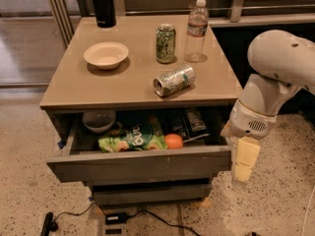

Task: Open top drawer

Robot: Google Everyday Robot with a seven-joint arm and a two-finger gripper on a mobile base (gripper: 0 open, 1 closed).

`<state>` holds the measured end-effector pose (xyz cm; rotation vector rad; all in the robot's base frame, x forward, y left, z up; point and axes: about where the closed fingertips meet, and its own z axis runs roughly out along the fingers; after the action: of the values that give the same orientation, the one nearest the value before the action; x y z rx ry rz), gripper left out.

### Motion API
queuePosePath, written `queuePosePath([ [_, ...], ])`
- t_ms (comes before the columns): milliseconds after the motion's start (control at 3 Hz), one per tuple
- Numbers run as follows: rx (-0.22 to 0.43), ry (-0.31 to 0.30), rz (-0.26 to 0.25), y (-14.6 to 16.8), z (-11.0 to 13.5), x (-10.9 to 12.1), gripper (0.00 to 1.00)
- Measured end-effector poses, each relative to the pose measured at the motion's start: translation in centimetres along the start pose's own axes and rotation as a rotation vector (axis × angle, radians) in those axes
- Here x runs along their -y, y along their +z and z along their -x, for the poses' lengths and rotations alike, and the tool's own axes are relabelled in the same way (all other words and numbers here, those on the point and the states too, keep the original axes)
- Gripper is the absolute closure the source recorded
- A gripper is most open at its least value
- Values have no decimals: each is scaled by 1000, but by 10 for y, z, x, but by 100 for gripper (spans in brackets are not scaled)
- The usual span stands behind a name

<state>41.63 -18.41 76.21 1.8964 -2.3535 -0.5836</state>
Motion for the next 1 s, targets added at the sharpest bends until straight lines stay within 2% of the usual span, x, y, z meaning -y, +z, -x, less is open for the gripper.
queuePosePath([
  [333, 43, -66, -87, -4, 11, 2, 0],
  [1000, 99, -129, -188, 4, 22, 8, 0],
])
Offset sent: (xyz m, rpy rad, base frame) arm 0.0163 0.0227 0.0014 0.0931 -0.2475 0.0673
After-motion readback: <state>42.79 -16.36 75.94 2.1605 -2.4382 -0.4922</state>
